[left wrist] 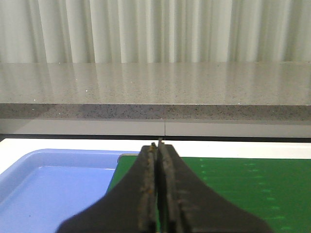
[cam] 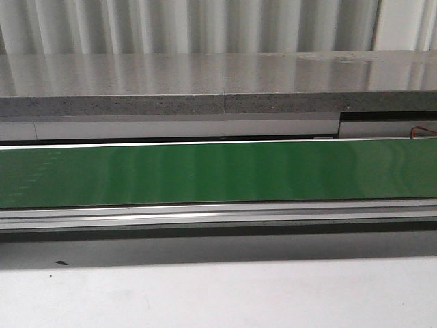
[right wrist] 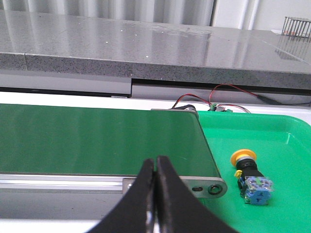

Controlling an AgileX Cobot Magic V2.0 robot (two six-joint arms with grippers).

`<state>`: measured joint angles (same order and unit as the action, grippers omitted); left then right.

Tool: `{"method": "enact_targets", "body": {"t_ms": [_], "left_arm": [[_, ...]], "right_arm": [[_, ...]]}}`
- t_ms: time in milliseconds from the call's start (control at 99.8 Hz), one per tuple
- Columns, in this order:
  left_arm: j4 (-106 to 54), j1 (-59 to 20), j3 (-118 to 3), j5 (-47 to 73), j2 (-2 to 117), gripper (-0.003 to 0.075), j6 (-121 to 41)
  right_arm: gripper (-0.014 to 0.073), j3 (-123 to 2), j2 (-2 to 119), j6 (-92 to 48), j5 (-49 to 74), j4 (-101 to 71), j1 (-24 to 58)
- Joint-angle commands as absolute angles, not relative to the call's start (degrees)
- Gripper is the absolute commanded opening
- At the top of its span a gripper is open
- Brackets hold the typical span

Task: Move button from right to left

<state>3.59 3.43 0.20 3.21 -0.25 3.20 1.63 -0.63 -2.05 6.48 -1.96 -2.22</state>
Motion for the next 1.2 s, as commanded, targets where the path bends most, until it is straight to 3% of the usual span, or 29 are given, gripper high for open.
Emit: {"method": "enact_targets", "body": {"t_ms": [0,851,1192], "left_arm": [[3.3,3.5,2.4,-1.2,-2.0,-0.0020,3.7],[3.3,3.5,2.4,-1.2,-2.0,-0.0020,3.7],[3.3,3.5,2.4,-1.2,-2.0,-0.0020,3.7]], "right_arm": [[-0.0068,0.4,-1.7,-2.2,2.3,-1.3,-2.6],[-0.0068,-0.4,-1.7,-2.2,3.4,-1.2,-2.6],[-0.0068,-15.2,3.0,-2.2,16.3,-1.2,-2.6]]}}
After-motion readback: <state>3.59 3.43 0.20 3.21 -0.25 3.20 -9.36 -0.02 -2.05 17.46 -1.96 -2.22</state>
